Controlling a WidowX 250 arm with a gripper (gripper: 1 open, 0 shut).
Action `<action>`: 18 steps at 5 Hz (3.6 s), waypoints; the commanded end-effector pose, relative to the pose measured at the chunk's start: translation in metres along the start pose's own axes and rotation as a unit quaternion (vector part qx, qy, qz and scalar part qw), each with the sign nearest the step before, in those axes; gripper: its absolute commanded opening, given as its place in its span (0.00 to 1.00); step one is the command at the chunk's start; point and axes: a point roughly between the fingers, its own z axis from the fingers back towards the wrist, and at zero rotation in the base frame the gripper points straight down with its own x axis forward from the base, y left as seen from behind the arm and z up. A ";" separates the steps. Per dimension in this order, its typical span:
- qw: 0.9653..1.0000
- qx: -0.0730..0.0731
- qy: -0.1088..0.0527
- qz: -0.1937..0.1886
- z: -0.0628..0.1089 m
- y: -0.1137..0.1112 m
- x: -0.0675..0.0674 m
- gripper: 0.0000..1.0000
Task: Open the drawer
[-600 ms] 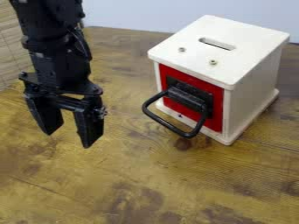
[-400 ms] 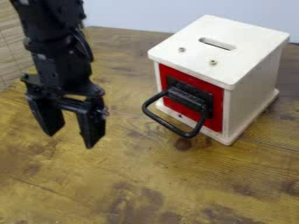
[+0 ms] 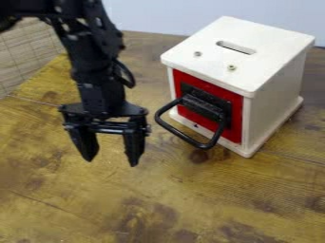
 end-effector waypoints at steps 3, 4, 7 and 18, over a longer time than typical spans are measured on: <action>0.999 -0.020 -0.027 0.011 0.010 -0.010 0.022 1.00; 0.999 -0.027 -0.027 0.025 0.005 -0.015 0.026 1.00; 0.999 -0.032 -0.018 -0.003 0.004 -0.020 0.018 1.00; 0.993 -0.069 -0.018 0.089 -0.014 -0.033 0.054 1.00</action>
